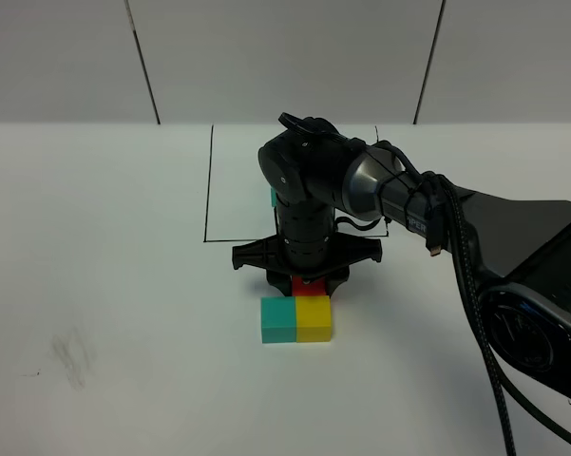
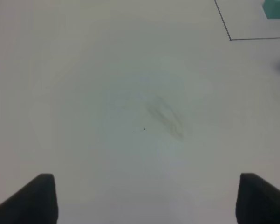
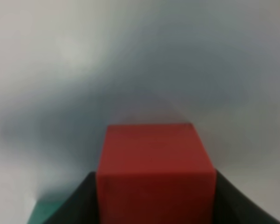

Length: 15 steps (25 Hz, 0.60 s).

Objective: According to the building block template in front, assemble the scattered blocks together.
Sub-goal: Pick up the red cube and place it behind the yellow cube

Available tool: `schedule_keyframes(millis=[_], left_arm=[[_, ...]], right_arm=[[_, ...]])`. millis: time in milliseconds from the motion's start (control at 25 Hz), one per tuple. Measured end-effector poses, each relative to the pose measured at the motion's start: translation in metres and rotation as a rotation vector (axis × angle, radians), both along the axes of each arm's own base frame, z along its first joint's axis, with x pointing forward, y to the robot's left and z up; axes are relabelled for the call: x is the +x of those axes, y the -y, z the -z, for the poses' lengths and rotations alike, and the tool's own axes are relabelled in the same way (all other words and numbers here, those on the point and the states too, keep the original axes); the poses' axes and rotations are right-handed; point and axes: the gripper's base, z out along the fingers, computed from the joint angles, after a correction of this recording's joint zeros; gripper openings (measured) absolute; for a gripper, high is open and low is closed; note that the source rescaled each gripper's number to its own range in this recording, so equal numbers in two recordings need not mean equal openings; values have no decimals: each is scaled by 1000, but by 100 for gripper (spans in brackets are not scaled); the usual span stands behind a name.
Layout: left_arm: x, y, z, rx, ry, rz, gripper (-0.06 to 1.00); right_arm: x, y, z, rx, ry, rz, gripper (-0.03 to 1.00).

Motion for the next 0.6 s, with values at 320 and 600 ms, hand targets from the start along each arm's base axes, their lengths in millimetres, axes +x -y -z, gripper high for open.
schedule_keyframes(millis=[320, 600], left_arm=[[0, 0, 0, 0, 0, 0, 70], [0, 0, 0, 0, 0, 0, 70]], right_arm=[[0, 0, 0, 1, 1, -1, 19], [0, 0, 0, 1, 1, -1, 19]])
